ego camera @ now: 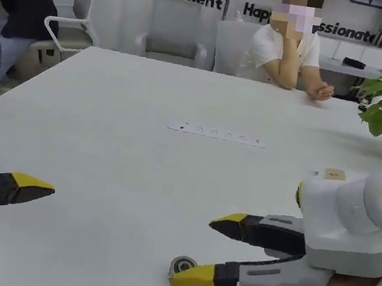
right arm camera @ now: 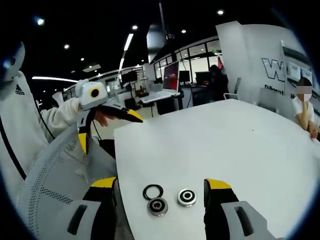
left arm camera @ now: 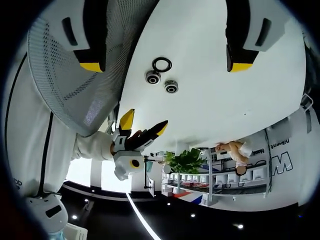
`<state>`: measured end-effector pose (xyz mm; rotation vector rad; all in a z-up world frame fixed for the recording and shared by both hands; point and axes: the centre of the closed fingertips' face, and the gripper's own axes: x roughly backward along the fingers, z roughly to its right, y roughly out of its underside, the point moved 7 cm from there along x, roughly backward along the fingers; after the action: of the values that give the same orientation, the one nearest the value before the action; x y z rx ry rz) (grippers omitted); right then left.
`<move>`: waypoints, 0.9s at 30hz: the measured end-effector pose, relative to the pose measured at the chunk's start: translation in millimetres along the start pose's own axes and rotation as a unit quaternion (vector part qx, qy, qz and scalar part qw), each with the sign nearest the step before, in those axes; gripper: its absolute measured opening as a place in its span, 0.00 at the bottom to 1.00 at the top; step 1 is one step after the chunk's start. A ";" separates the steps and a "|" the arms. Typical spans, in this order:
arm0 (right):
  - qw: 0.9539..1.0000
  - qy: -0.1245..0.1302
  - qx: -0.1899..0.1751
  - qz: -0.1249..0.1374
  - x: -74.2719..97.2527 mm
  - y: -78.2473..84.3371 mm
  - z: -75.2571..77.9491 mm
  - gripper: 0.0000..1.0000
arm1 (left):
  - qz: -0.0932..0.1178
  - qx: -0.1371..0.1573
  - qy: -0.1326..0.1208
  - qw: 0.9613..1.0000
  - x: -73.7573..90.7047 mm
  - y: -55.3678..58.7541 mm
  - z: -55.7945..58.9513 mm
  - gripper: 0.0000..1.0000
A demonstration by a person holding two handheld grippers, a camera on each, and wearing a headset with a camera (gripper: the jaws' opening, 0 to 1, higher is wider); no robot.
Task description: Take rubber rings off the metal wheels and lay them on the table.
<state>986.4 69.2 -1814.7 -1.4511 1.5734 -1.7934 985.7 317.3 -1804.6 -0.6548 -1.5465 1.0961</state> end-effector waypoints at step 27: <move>0.995 0.069 -0.067 -0.003 53.4 69.6 -4.6 0.99 | 0.011 0.076 -0.042 0.996 -1.0 31.0 5.1 0.99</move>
<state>936.1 7.0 -1851.1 -1.4166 1.7896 -1.8596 976.9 328.1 -1832.8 -0.5278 -1.5127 1.2589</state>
